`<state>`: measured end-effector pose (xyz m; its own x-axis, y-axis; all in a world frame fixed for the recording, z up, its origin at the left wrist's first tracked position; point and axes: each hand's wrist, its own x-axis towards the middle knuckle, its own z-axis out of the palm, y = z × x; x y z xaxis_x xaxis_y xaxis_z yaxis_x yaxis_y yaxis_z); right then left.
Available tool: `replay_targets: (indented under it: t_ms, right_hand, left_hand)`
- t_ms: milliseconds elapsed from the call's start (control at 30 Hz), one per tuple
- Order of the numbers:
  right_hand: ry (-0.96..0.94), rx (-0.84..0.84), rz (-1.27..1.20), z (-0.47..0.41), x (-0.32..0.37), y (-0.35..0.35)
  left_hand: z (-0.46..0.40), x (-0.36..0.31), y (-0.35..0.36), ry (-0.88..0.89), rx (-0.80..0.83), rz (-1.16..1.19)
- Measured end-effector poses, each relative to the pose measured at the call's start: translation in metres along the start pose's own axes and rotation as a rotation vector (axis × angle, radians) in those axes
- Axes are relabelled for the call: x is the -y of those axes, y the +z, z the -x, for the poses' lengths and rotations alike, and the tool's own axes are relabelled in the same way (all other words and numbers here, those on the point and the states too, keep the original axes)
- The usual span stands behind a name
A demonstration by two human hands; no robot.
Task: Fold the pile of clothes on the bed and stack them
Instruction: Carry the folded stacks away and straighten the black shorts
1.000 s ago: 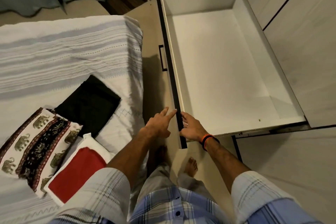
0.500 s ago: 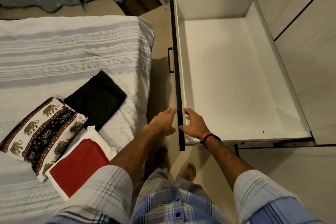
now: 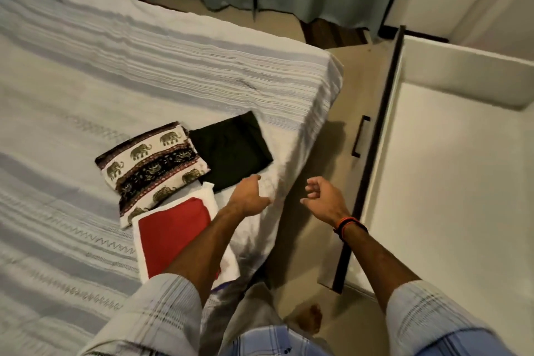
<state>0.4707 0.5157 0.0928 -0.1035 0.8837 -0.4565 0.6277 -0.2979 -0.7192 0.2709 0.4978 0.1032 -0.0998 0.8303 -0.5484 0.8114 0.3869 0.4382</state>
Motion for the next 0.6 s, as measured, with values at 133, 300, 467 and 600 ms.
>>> replay_targets:
  t_ms: [133, 300, 467, 600]
  right_hand:
    - [0.005, 0.059, 0.032, -0.031, 0.023, 0.022]
    - [0.012, 0.122, 0.095, -0.075, 0.054, 0.060]
    - [-0.030, 0.225, 0.146, -0.104, 0.088, 0.104]
    - [-0.032, 0.302, 0.183, -0.101, 0.101, 0.134]
  left_hand:
    - [-0.022, 0.037, -0.024, -0.105, -0.017, 0.099]
    - [-0.062, 0.082, -0.053, -0.195, -0.033, 0.207]
    - [-0.075, 0.124, -0.075, -0.278, -0.052, 0.281]
    - [-0.060, 0.151, -0.078, -0.319, -0.087, 0.318]
